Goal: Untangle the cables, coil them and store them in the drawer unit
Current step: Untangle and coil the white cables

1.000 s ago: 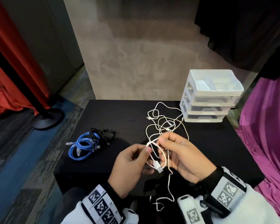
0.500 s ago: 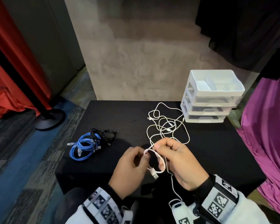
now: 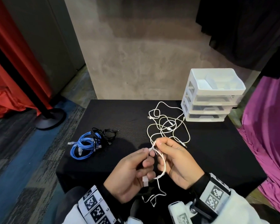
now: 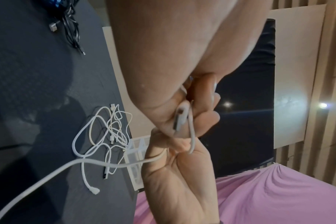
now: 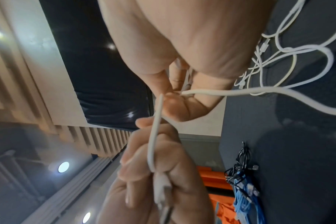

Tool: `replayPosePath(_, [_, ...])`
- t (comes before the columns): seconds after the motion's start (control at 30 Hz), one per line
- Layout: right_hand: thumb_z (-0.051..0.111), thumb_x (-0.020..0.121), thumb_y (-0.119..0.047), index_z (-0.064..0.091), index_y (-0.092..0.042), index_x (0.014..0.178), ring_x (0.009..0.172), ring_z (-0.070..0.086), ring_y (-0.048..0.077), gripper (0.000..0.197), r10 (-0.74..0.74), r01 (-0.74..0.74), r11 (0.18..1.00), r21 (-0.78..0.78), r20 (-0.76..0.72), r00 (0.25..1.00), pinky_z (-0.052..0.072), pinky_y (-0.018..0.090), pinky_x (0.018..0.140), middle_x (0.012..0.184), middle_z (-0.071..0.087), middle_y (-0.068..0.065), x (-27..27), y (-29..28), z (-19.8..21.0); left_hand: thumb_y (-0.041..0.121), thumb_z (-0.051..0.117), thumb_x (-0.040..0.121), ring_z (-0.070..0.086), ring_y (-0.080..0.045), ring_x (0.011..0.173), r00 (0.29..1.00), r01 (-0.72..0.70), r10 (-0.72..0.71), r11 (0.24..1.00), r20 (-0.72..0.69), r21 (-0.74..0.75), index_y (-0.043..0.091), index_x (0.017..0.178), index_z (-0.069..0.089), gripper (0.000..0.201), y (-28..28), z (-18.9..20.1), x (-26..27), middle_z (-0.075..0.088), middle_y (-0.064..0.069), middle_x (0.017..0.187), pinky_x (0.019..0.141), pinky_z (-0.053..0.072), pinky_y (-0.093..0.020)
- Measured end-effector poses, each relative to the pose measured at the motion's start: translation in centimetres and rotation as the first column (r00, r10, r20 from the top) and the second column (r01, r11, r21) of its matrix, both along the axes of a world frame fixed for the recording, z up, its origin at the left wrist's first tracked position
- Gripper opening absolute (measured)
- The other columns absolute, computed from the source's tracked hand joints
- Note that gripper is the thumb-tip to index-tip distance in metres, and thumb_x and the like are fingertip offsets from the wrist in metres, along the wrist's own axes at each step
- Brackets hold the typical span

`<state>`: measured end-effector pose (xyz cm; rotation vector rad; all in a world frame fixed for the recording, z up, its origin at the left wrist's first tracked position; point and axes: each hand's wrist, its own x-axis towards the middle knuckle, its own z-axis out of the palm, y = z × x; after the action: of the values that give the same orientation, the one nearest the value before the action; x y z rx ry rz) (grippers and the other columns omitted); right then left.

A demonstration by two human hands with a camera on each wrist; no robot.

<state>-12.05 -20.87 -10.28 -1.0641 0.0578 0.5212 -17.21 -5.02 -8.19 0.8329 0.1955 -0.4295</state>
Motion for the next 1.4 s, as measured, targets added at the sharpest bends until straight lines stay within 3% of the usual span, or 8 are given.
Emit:
replayPosePath(0.27, [0.057, 0.107, -0.024, 0.068, -0.008, 0.09, 0.051, 0.048, 0.014, 0.026, 0.334, -0.095, 0.786, -0.61, 0.291, 0.897, 0.042, 0.026, 0.049, 0.065, 0.058, 0.0, -1.0, -1.1, -2.4, 0.024, 0.042, 0.103, 0.074, -0.025, 0.106, 0.916, -0.365, 0.382, 0.921, 0.124, -0.138, 0.012, 0.091, 0.053, 0.02, 2.5, 1.6, 1.3, 0.065, -0.023, 0.134, 0.09, 0.061, -0.036])
replayPosePath(0.37, [0.056, 0.106, -0.031, 0.071, -0.018, 0.091, 0.053, 0.048, 0.011, 0.025, 0.491, -0.154, 0.692, -0.705, 0.302, 0.817, 0.043, 0.026, 0.054, 0.063, 0.059, -0.005, -2.9, -1.1, -2.0, 0.02, 0.039, 0.109, 0.071, -0.035, 0.113, 0.856, -0.484, 0.436, 0.865, 0.277, 0.133, 0.007, 0.099, 0.053, 0.021, 3.3, 0.8, 1.8, 0.067, -0.017, 0.133, 0.094, 0.06, -0.043])
replayPosePath(0.6, [0.061, 0.097, -0.029, 0.07, -0.028, 0.094, 0.067, 0.062, 0.011, 0.009, 0.693, -0.041, 0.571, -0.82, 0.454, 0.56, 0.054, 0.036, 0.069, 0.079, 0.071, -0.008, -2.0, -1.5, 2.4, 0.034, 0.041, 0.11, 0.071, -0.008, 0.102, 0.84, -0.278, -0.318, 0.446, 0.44, 0.851, 0.024, 0.09, 0.054, 0.026, 2.5, -2.4, 0.7, 0.073, 0.013, 0.102, 0.089, 0.054, -0.038])
replayPosePath(0.87, [0.085, 0.08, -0.045, 0.072, -0.029, 0.084, 0.063, 0.059, 0.005, 0.02, 0.473, 0.291, 0.641, -0.71, 0.665, 0.579, 0.053, 0.033, 0.067, 0.067, 0.064, -0.011, 1.0, -2.7, 2.5, 0.031, 0.038, 0.111, 0.041, -0.014, 0.046, 0.881, -0.066, -0.345, 0.589, 0.325, 0.805, 0.029, 0.083, 0.063, 0.038, 2.3, -0.5, 0.4, 0.047, -0.004, 0.052, 0.052, 0.036, -0.027])
replayPosePath(1.03, [0.086, 0.085, -0.033, 0.062, -0.016, 0.072, 0.058, 0.051, 0.012, 0.031, 0.25, 0.274, 0.76, -0.59, 0.654, 0.713, 0.048, 0.036, 0.065, 0.058, 0.055, 0.0, 2.0, -3.6, 1.4, 0.024, 0.033, 0.113, 0.032, -0.01, 0.045, 0.883, 0.096, -0.352, 0.784, 0.311, 0.614, -0.01, 0.1, 0.052, 0.041, 2.6, 0.3, -0.4, 0.076, -0.015, 0.115, 0.052, 0.036, -0.021])
replayPosePath(1.13, [0.074, 0.095, -0.033, 0.062, -0.012, 0.072, 0.06, 0.044, 0.012, 0.034, 0.191, 0.27, 0.8, -0.536, 0.654, 0.732, 0.041, 0.032, 0.063, 0.059, 0.046, 0.001, 1.2, -2.4, -0.3, 0.024, 0.037, 0.11, 0.027, -0.005, 0.042, 0.931, 0.165, -0.236, 0.953, 0.279, 0.255, 0.004, 0.094, 0.047, 0.028, 2.5, 1.3, -0.5, 0.065, -0.03, 0.13, 0.049, 0.032, -0.02])
replayPosePath(1.27, [0.055, 0.108, -0.027, 0.066, -0.019, 0.082, 0.059, 0.047, 0.006, 0.029, 0.254, 0.182, 0.772, -0.608, 0.559, 0.789, 0.042, 0.032, 0.062, 0.059, 0.052, -0.002, -0.8, -0.3, -3.9, 0.026, 0.038, 0.107, 0.056, -0.009, 0.059, 0.982, -0.106, 0.116, 0.991, 0.146, -0.077, 0.018, 0.092, 0.05, 0.02, 2.5, 2.1, 0.8, 0.06, -0.018, 0.144, 0.067, 0.046, -0.027])
replayPosePath(1.4, [0.053, 0.107, -0.039, 0.068, -0.02, 0.086, 0.056, 0.052, 0.008, 0.032, 0.537, -0.036, 0.678, -0.734, 0.461, 0.707, 0.047, 0.033, 0.064, 0.06, 0.058, -0.002, -3.9, 0.6, -4.7, 0.018, 0.035, 0.111, 0.076, -0.024, 0.096, 0.876, -0.442, 0.374, 0.877, 0.305, 0.191, 0.008, 0.102, 0.051, 0.021, 2.7, 1.0, 2.4, 0.065, -0.007, 0.139, 0.083, 0.062, -0.03])
